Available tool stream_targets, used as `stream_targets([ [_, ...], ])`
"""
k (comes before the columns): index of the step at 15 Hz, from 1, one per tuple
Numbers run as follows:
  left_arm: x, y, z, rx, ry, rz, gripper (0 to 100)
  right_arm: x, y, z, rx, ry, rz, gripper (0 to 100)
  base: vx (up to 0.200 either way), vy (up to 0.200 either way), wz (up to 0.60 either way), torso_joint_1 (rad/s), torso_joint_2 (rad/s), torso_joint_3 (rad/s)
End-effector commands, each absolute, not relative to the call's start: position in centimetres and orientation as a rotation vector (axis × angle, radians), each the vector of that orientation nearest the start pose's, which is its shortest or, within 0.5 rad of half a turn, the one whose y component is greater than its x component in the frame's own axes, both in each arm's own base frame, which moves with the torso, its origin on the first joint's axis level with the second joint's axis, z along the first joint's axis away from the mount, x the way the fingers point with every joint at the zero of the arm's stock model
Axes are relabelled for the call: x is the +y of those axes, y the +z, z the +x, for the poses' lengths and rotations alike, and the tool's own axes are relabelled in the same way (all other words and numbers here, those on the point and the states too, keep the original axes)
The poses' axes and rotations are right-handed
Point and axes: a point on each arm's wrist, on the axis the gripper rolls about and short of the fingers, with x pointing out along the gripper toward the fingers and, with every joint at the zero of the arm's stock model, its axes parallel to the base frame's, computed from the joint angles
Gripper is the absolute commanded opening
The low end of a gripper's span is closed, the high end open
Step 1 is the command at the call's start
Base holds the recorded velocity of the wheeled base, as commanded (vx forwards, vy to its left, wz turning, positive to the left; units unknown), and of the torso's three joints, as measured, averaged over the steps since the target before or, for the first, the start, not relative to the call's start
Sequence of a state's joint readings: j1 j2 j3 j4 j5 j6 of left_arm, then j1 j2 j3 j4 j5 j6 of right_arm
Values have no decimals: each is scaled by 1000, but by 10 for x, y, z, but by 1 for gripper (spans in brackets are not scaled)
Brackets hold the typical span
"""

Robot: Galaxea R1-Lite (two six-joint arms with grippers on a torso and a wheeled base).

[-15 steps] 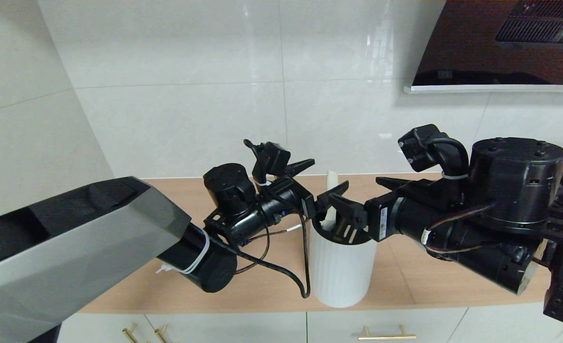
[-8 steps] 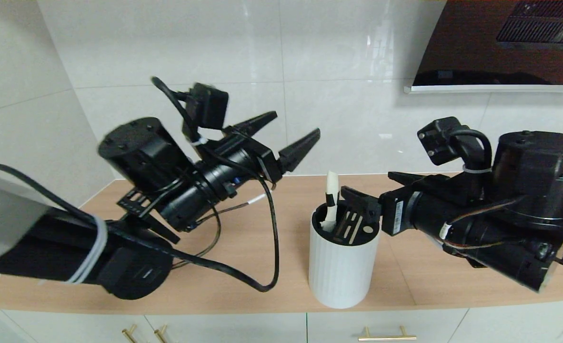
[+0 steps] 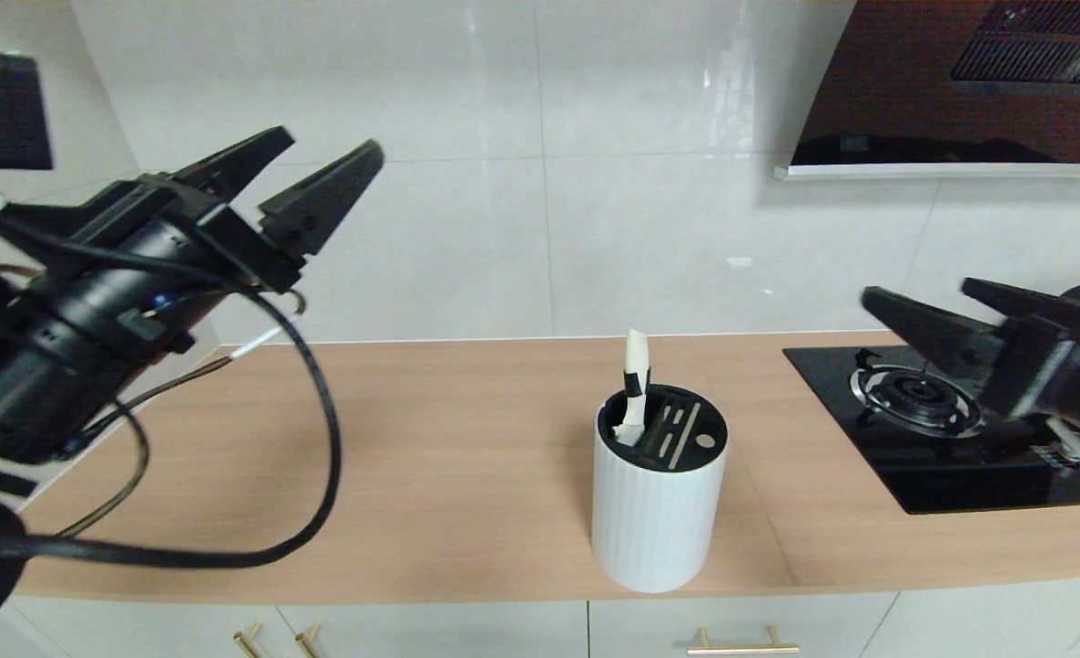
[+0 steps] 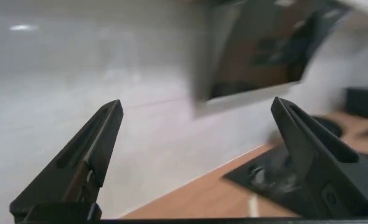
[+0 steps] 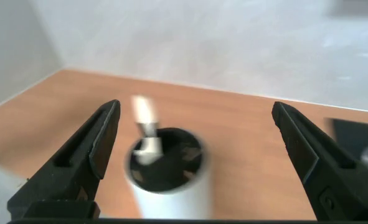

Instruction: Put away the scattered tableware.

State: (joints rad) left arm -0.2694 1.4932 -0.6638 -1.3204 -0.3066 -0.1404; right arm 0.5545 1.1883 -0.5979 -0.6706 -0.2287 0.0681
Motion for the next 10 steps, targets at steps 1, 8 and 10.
stream_targets([
  [1, -25, 257, 152, -440, -475, -117, 100, 29, 233, 79, -121, 188, 109, 100, 0, 0, 0, 0, 0, 0],
  [8, -12, 218, 22, -204, -574, -283, 100, -13, 206, -46, -157, -44, 54, 100, 0, 0, 0, 0, 0, 0],
  [10, -8, 214, -7, -272, -552, -283, 100, -15, 196, -63, -204, -65, 62, 100, 0, 0, 0, 0, 0, 0],
])
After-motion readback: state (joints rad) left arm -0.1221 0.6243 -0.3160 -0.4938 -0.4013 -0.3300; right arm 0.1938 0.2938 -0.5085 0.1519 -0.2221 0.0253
